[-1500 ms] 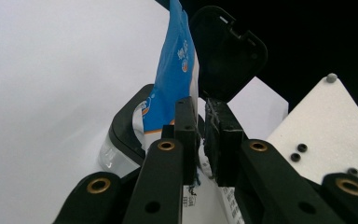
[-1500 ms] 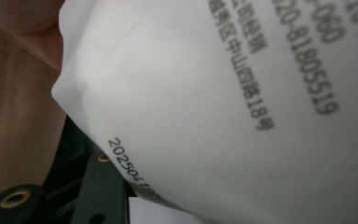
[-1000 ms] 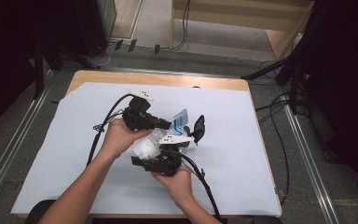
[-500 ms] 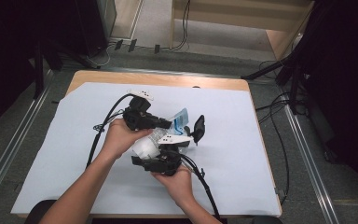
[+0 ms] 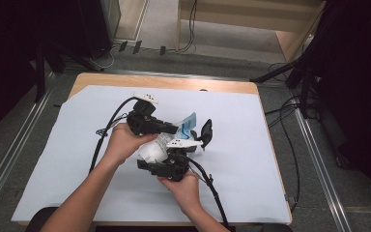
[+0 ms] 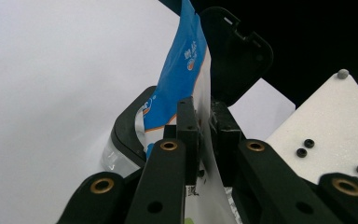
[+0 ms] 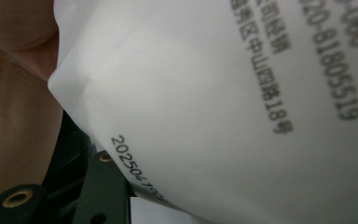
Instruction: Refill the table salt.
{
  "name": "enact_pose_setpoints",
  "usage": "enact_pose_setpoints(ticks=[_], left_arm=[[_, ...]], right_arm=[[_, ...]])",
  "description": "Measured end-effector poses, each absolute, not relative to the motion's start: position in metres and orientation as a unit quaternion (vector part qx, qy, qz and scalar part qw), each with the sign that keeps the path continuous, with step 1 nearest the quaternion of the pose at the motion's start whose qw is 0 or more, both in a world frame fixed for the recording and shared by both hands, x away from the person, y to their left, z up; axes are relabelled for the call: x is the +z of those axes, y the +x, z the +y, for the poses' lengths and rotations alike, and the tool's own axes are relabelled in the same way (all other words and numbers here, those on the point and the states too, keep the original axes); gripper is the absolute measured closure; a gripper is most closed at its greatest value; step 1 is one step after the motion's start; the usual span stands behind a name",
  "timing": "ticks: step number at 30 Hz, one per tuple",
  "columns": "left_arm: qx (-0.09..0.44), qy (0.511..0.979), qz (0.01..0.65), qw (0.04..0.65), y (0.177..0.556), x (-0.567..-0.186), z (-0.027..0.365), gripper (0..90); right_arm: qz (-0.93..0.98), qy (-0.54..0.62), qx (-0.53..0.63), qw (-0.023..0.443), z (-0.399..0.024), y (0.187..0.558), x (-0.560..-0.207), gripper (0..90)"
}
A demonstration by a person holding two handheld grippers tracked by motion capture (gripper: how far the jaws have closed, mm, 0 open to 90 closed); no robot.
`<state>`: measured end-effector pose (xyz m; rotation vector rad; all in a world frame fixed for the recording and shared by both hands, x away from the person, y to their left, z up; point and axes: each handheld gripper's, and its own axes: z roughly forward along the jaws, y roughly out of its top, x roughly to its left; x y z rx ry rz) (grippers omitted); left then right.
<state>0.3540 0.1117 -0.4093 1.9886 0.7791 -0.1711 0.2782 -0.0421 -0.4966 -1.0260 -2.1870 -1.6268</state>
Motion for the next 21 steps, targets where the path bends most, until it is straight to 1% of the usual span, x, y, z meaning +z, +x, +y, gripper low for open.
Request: enact_pose_setpoints(ticks=[13,21], left_arm=[[-0.066,0.816,0.321,0.476,0.3534,-0.4093,0.1106,89.4],[-0.068,0.815,0.322,0.477,0.3538,-0.4099,0.1099,89.4]], right_arm=[[-0.766,-0.336,-0.542,0.08,-0.0381,0.2758,-0.495,52.0],[-0.767,-0.34,-0.538,0.08,-0.0383,0.2763,-0.4951,53.8]])
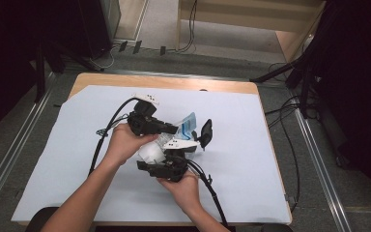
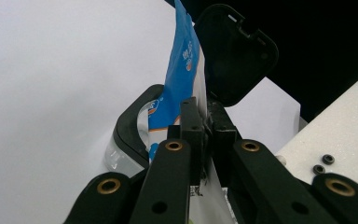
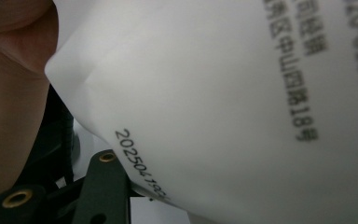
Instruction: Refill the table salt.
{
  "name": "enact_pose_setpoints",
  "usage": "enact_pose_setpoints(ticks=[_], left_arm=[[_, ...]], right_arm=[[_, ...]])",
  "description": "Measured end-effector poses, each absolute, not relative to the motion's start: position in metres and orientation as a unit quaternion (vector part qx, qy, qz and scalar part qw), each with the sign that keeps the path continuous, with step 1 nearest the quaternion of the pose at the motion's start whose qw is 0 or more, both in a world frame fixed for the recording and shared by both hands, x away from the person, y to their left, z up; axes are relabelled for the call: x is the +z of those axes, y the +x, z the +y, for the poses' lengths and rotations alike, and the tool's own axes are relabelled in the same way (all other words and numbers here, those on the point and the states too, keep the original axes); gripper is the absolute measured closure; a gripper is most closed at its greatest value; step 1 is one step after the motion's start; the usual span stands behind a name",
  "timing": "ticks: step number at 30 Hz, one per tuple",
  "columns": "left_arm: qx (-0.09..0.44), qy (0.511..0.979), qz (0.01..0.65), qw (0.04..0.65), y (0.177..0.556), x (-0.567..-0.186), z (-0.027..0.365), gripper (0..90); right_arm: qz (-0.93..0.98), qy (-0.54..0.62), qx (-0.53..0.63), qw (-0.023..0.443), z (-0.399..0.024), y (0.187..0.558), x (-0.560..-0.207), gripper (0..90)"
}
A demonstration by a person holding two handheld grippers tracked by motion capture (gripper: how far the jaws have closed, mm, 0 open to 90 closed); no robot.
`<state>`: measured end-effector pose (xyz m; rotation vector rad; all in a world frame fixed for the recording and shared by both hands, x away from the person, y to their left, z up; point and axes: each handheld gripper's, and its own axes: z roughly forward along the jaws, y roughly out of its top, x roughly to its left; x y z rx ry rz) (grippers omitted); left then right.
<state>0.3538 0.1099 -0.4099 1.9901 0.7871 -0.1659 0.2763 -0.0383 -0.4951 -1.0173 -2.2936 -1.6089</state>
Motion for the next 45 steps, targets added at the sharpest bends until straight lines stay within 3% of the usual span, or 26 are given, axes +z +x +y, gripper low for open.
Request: enact_pose_setpoints(ticks=[6,22,45], left_arm=[[-0.064,0.813,0.324,0.48,0.3537,-0.4091,0.1102,89.0],[-0.066,0.811,0.326,0.482,0.3537,-0.4084,0.1107,88.6],[-0.07,0.81,0.33,0.48,0.3543,-0.4092,0.1104,89.0]], right_arm=[[-0.753,-0.349,-0.548,0.103,-0.0398,0.2781,-0.4957,54.7],[-0.749,-0.352,-0.551,0.107,-0.0397,0.2779,-0.4945,54.8],[-0.77,-0.331,-0.538,0.087,-0.037,0.2766,-0.493,51.1]])
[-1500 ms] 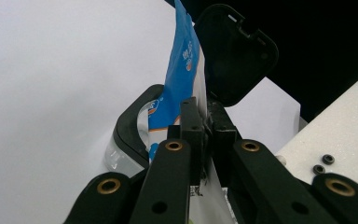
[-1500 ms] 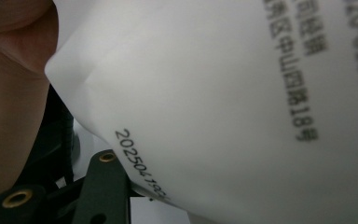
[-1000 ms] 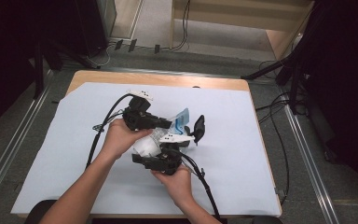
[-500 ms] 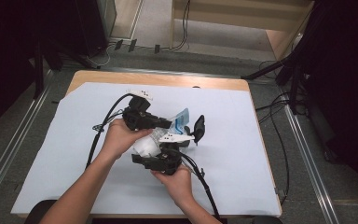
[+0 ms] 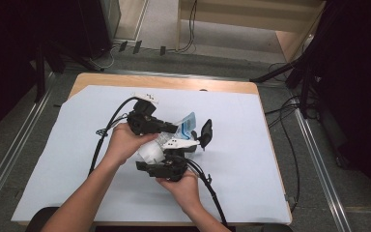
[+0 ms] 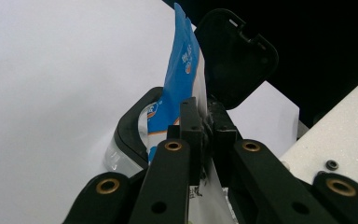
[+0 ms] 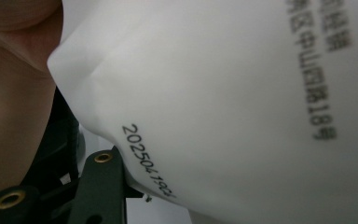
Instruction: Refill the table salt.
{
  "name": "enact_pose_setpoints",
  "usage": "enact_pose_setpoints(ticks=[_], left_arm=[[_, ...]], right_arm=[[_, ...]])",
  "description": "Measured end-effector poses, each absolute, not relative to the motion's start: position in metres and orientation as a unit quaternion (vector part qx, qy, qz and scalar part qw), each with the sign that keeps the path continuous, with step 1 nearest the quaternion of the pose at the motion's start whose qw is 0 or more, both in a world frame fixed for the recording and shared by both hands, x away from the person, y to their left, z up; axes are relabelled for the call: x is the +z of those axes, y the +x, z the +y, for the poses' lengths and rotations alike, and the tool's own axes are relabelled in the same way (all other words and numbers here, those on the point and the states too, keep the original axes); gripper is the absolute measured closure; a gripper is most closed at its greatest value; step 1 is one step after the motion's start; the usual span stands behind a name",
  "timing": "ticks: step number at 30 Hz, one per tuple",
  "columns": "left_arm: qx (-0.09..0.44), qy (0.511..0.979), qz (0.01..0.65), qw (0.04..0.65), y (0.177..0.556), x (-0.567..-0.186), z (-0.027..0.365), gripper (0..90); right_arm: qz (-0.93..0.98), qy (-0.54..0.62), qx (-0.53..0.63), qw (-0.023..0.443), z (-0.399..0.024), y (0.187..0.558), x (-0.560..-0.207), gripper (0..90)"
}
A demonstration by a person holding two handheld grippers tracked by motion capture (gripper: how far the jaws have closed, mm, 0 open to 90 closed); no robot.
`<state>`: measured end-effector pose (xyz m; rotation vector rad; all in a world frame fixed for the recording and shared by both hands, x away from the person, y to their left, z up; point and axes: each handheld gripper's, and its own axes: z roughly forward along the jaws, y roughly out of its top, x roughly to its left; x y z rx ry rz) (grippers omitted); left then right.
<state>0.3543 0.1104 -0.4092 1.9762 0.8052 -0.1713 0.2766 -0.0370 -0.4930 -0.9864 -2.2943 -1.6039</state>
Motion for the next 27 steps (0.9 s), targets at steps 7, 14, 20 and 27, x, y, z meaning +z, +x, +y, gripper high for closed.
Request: enact_pose_setpoints(ticks=[7,14,20,27], left_arm=[[-0.071,0.809,0.33,0.481,0.3544,-0.4087,0.1104,88.9],[-0.072,0.808,0.331,0.482,0.3546,-0.4088,0.1105,88.9],[-0.073,0.809,0.33,0.481,0.3549,-0.4089,0.1107,88.9],[-0.072,0.809,0.33,0.48,0.3551,-0.4089,0.1109,88.9]], right_arm=[[-0.765,-0.337,-0.54,0.092,-0.0385,0.2775,-0.4926,54.6],[-0.762,-0.34,-0.542,0.096,-0.0388,0.2776,-0.4925,54.8],[-0.762,-0.341,-0.542,0.097,-0.0388,0.2776,-0.4925,54.8],[-0.762,-0.34,-0.542,0.097,-0.0387,0.2777,-0.4925,54.8]])
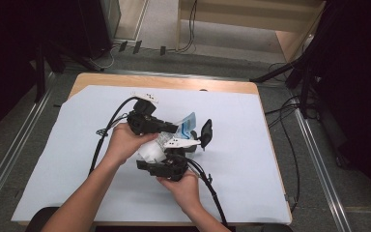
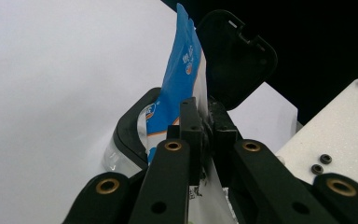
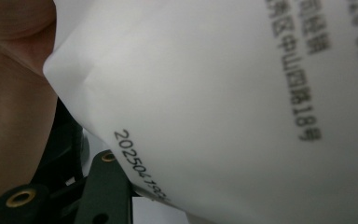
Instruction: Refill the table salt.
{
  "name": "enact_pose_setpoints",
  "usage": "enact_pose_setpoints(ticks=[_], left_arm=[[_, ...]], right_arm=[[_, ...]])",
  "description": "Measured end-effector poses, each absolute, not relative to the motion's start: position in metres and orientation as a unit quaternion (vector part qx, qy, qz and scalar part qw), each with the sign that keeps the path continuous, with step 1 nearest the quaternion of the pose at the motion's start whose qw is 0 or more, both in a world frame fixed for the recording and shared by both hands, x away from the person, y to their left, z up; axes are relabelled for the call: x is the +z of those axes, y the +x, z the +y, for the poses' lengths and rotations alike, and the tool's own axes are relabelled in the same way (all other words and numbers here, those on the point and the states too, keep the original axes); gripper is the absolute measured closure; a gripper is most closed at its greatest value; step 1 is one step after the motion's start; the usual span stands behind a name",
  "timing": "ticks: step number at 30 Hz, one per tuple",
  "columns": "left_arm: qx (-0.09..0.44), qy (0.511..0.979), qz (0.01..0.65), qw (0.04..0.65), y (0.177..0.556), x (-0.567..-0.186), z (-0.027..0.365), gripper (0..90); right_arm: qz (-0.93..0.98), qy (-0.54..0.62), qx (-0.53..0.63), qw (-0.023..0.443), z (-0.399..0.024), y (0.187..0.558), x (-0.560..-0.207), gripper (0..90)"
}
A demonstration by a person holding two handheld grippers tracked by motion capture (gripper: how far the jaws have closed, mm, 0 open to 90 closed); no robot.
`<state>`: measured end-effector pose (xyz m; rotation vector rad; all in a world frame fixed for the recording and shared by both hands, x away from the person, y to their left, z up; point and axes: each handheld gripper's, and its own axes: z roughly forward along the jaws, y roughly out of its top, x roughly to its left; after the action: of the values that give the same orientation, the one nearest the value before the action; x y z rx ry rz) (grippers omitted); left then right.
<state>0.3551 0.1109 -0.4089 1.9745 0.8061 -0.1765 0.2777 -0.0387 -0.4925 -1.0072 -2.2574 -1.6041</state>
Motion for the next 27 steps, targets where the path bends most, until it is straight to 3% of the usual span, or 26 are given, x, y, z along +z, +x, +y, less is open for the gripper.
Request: enact_pose_setpoints(ticks=[27], left_arm=[[-0.068,0.81,0.33,0.48,0.3547,-0.4087,0.1111,88.8]], right_arm=[[-0.761,-0.341,-0.542,0.099,-0.0384,0.2778,-0.4925,54.9]])
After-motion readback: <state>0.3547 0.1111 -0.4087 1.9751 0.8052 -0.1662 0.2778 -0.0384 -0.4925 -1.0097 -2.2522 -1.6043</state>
